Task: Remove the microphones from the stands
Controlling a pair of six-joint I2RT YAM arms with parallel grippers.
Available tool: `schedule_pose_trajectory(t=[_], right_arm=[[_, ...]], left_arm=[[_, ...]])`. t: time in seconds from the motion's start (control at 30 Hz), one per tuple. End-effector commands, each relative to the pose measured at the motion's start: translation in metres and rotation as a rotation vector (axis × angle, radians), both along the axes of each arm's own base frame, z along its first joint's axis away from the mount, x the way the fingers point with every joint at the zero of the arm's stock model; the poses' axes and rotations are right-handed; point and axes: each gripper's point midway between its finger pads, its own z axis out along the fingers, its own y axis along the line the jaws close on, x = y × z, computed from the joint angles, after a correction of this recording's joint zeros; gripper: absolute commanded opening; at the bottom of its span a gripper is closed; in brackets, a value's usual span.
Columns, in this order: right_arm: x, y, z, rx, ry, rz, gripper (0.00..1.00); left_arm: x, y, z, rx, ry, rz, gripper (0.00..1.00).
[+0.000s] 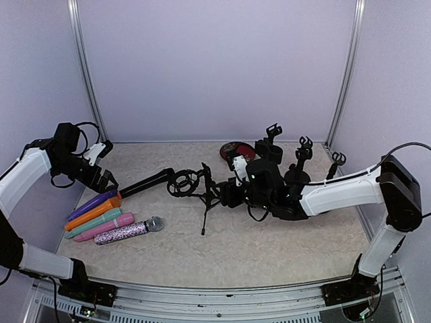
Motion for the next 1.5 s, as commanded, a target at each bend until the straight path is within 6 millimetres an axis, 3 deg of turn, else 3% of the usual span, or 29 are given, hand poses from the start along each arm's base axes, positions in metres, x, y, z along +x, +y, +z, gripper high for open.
schedule_pose_trajectory(t=[0.0, 0.13, 0.33, 0.63, 0.77, 0.87, 0.97, 1.1, 1.27, 1.47], right_arm=[[-0.01, 0.016, -0.049, -0.044, 0.081, 0.025, 0.63], [-0.012, 0.031, -0.082, -0.074, 0.146, 0.04, 0.57], [-0.015, 0.041, -0.105, -0.082, 0.188, 0.021, 0.51], [-0.02, 0.022, -0.096, -0.076, 0.193, -0.112, 0.6], [-0.034, 0.039, -0.085, -0.049, 0.189, -0.048, 0.6], [-0.043, 0.057, -0.091, -0.055, 0.209, 0.003, 0.59], [-0.045, 0.06, -0.108, -0.079, 0.243, 0.006, 0.54], [-0.045, 0.049, -0.124, -0.123, 0.248, -0.025, 0.47], [-0.043, 0.038, -0.142, -0.19, 0.25, -0.05, 0.29], [-0.016, 0.025, -0.148, -0.215, 0.244, -0.103, 0.06]], left_arm=[[-0.006, -0.001, 0.003, -0.008, -0.017, -0.01, 0.99], [-0.007, 0.0, 0.006, 0.004, -0.022, -0.015, 0.99], [-0.008, -0.001, 0.008, 0.0, -0.025, -0.021, 0.99], [-0.011, -0.001, 0.004, 0.002, -0.022, -0.028, 0.99], [-0.01, -0.001, 0.001, 0.001, -0.014, -0.029, 0.99], [-0.01, -0.001, 0.001, 0.005, -0.013, -0.027, 0.99], [-0.011, -0.001, 0.003, 0.005, -0.019, -0.025, 0.99], [-0.014, 0.0, 0.004, 0.011, -0.025, -0.027, 0.99], [-0.017, 0.001, 0.0, 0.015, -0.024, -0.025, 0.99], [-0.016, 0.002, 0.001, 0.023, -0.03, -0.024, 0.99]])
